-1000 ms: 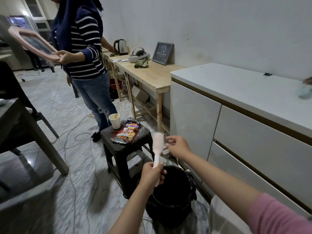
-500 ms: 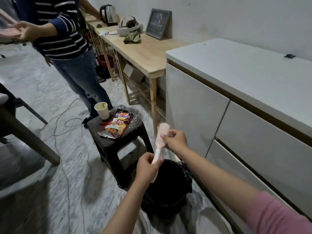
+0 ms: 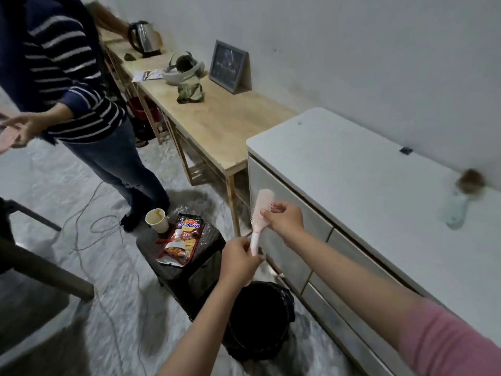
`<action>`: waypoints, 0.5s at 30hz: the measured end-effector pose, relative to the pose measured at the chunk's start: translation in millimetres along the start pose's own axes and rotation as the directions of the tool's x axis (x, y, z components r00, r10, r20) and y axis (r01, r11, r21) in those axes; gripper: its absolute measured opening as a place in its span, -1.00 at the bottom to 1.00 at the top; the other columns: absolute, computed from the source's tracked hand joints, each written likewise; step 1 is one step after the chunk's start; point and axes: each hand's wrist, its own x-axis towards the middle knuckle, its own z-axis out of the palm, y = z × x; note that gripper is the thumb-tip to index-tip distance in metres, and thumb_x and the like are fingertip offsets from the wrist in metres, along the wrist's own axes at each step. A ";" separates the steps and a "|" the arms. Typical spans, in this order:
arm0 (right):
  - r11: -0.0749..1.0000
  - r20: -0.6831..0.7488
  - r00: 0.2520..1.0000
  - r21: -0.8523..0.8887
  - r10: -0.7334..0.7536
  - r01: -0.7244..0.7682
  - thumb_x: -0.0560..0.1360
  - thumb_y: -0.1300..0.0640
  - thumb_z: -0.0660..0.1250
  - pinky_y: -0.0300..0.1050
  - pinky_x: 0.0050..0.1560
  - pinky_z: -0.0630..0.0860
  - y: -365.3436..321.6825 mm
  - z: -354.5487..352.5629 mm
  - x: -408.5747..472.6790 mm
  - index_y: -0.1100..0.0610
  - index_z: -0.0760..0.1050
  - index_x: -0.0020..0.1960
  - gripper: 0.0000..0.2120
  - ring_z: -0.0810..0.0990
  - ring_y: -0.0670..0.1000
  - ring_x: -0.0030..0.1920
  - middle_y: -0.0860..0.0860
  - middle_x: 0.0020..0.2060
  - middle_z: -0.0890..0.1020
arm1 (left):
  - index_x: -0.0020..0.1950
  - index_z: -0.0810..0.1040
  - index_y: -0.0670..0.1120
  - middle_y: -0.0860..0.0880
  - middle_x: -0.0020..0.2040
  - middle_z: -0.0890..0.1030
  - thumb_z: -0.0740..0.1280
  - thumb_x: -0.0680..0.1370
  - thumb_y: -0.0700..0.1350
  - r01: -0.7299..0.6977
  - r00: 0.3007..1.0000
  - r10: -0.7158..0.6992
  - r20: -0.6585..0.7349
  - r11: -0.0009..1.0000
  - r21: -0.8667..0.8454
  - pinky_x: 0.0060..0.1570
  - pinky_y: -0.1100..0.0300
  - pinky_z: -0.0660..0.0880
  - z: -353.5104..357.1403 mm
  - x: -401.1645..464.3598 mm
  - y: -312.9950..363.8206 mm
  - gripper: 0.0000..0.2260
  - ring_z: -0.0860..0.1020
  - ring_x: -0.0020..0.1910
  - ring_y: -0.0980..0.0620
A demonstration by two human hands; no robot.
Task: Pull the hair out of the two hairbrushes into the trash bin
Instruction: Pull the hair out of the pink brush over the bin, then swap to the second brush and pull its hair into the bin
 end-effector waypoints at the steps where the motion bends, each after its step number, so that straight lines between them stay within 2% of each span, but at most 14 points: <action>1: 1.000 -0.022 1.000 0.013 -0.012 0.012 0.34 0.20 0.51 0.11 0.06 0.61 -13.0 -6.0 0.1 0.04 0.48 -0.19 -0.79 0.66 0.09 -0.04 0.05 -0.13 0.65 | -0.01 0.65 -0.17 0.01 -0.24 0.56 0.50 0.38 -0.20 -0.042 0.999 0.042 -0.005 0.999 0.012 -0.43 0.40 0.32 -5.8 1.4 14.3 -0.79 0.49 -0.28 0.10; 2: 0.999 -0.049 0.998 0.018 -0.026 0.026 0.33 0.18 0.51 0.13 0.06 0.61 -23.4 -12.0 0.9 0.05 0.49 -0.16 -0.79 0.66 0.10 -0.03 0.06 -0.10 0.65 | 0.01 0.65 -0.17 0.01 -0.23 0.56 0.51 0.37 -0.21 -0.068 0.998 0.068 -0.003 0.998 0.015 -0.41 0.43 0.34 -10.0 2.7 27.2 -0.77 0.50 -0.27 0.09; 4: 0.997 -0.119 0.992 0.053 -0.042 0.048 0.34 0.18 0.51 0.15 0.06 0.60 -43.8 -32.0 3.2 0.06 0.50 -0.16 -0.80 0.65 0.11 -0.03 0.04 -0.14 0.64 | 0.04 0.64 -0.17 0.01 -0.21 0.58 0.52 0.36 -0.20 -0.126 0.992 0.125 0.026 0.992 0.008 -0.31 0.31 0.47 -13.0 8.6 54.6 -0.73 0.55 -0.24 0.06; 8: 0.992 -0.248 0.968 0.102 -0.042 0.069 0.36 0.20 0.49 0.19 0.06 0.59 -61.8 -81.9 4.4 0.07 0.48 -0.21 -0.82 0.66 0.15 -0.04 -0.03 -0.26 0.60 | 0.00 0.60 -0.13 0.05 -0.26 0.52 0.51 0.39 -0.15 -0.232 0.967 0.229 0.109 0.973 0.014 -0.41 0.30 0.32 5.5 11.1 98.3 -0.77 0.47 -0.33 0.14; 11: 0.989 -0.336 0.942 0.134 -0.014 0.063 0.36 0.19 0.49 0.16 0.09 0.58 -60.0 -126.4 4.9 0.15 0.51 -0.03 -0.76 0.65 0.13 0.00 -0.04 -0.24 0.58 | -0.05 0.60 -0.15 0.01 -0.27 0.53 0.50 0.39 -0.14 -0.299 0.940 0.294 0.172 0.954 0.004 -0.32 0.21 0.36 33.8 5.3 125.5 -0.80 0.49 -0.27 0.02; 15: 0.987 -0.452 0.892 0.148 0.012 0.061 0.36 0.18 0.50 0.12 0.11 0.58 -46.5 -200.4 7.4 0.22 0.53 0.08 -0.66 0.64 0.11 0.01 0.01 -0.16 0.60 | -0.12 0.60 -0.19 -0.04 -0.23 0.59 0.51 0.35 -0.10 -0.369 0.902 0.353 0.250 0.929 0.020 -0.35 0.19 0.33 86.3 -5.7 167.6 -0.78 0.50 -0.27 -0.02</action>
